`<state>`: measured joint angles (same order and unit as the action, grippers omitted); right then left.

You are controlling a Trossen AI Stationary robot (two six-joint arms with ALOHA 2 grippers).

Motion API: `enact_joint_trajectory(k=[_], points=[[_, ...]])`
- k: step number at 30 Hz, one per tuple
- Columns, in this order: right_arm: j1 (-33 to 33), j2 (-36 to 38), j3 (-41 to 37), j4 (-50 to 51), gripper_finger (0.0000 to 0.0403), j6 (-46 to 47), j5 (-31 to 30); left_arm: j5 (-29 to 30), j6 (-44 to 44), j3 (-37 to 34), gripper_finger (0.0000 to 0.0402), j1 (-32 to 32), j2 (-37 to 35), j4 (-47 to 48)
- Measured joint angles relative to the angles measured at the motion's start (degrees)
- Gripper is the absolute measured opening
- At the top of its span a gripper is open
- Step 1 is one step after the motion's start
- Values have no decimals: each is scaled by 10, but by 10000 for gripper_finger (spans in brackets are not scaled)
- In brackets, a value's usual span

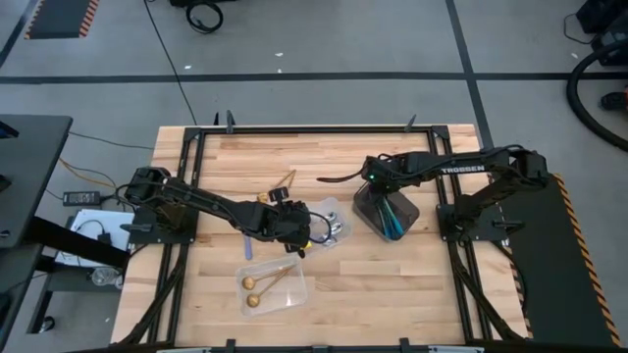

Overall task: Sort silverware by color (type)
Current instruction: Put the blue spoon into the black transparent bin, then put the gold spoon into the bottom transparent bin

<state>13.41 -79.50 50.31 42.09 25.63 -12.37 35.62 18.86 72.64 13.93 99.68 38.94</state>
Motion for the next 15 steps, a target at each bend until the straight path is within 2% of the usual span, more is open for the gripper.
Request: enact_joint_trajectory(k=[8,13,15], points=[[15,0,-61,-57,119,1,18,0,3,0,148,0,0,0],[7,0,-41,-45,119,3,70,0,5,0,148,0,0,0],[-2,5,-28,-35,119,3,73,0,5,0,148,1,0,1]])
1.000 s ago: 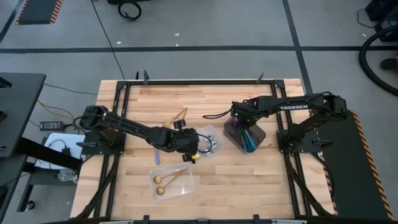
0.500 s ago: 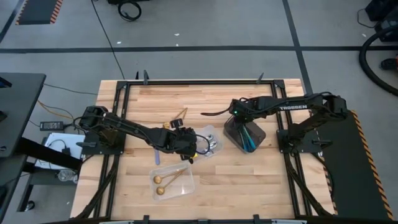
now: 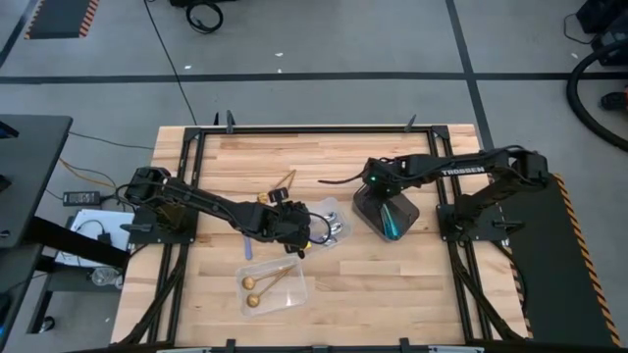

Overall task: Sort silverware by color (type)
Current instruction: Put the gold spoon into the bottom transparent bin

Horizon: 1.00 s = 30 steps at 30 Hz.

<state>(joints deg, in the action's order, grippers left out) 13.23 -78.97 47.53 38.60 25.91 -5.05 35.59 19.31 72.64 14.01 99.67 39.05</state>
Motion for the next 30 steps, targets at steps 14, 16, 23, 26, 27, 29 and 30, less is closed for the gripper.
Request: enact_joint_trajectory(k=[14,16,23,26,27,29,30], points=[[-101,57,6,3,119,-15,-128,3,21,0,142,-45,0,85],[-120,68,6,3,119,-17,-163,-5,21,0,142,-62,0,89],[-182,105,6,-14,119,-8,-215,-62,-4,0,142,-131,0,88],[-217,118,6,-25,119,-7,-250,-70,-16,0,141,-154,0,82],[-230,122,6,-31,119,-6,-259,-76,-20,0,141,-161,0,73],[-253,126,6,-42,119,-6,-276,-103,-32,0,141,-175,0,50],[-264,127,6,-47,119,-6,-282,-121,-34,0,141,-183,0,39]])
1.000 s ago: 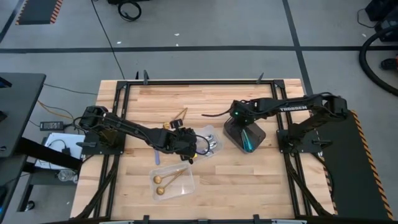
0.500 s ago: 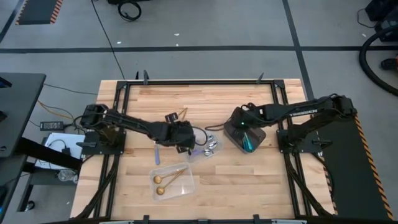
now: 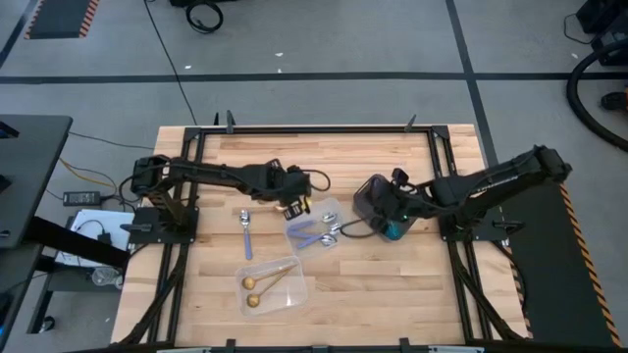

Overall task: Sort silverware by color (type)
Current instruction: Put the gold spoon into the bottom transparent bin

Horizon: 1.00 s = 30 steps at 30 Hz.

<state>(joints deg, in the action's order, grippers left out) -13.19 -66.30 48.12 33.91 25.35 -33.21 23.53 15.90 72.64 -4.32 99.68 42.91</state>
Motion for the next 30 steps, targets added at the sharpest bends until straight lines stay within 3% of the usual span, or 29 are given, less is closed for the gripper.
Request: enact_joint_trajectory(k=[3,11,17,30], points=[[-30,0,0,-19,119,4,-3,-41,11,0,141,-26,1,-20],[-116,-1,-1,-34,119,58,-34,-51,110,0,141,-81,1,-3],[-166,-2,-28,-112,119,64,-43,-131,125,0,141,-101,25,-4],[-202,-37,-102,-270,119,65,-14,-140,165,0,156,-96,71,12]])
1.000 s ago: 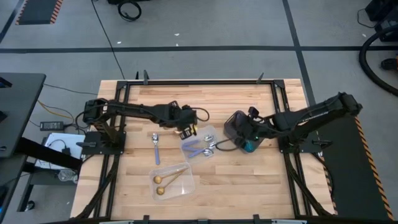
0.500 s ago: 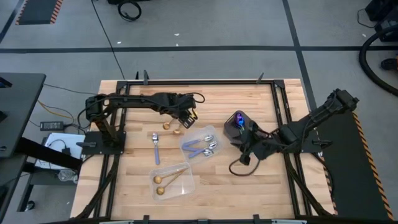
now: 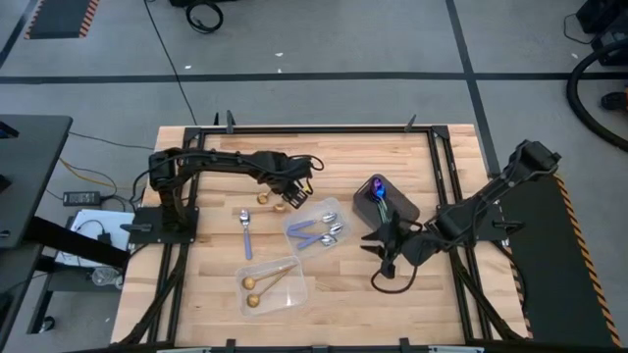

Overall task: Sort silverware by color (type)
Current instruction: Put the gold spoon into the bottom transparent bin

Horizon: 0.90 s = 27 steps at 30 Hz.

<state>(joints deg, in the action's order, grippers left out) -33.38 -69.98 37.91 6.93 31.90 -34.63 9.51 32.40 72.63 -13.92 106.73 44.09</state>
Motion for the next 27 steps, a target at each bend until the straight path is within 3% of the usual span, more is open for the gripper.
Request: enact_joint_trajectory(k=[6,16,20,27], points=[[-8,-25,-7,-27,119,0,5,-8,8,-21,179,0,11,-22],[-11,-29,-7,-57,119,-23,12,-39,37,-83,178,-6,8,-86],[-11,-29,-7,-57,119,-25,12,-35,34,-83,148,-5,8,-75],[-11,-29,-7,-51,119,-57,43,-19,17,-83,52,-7,8,-66]])
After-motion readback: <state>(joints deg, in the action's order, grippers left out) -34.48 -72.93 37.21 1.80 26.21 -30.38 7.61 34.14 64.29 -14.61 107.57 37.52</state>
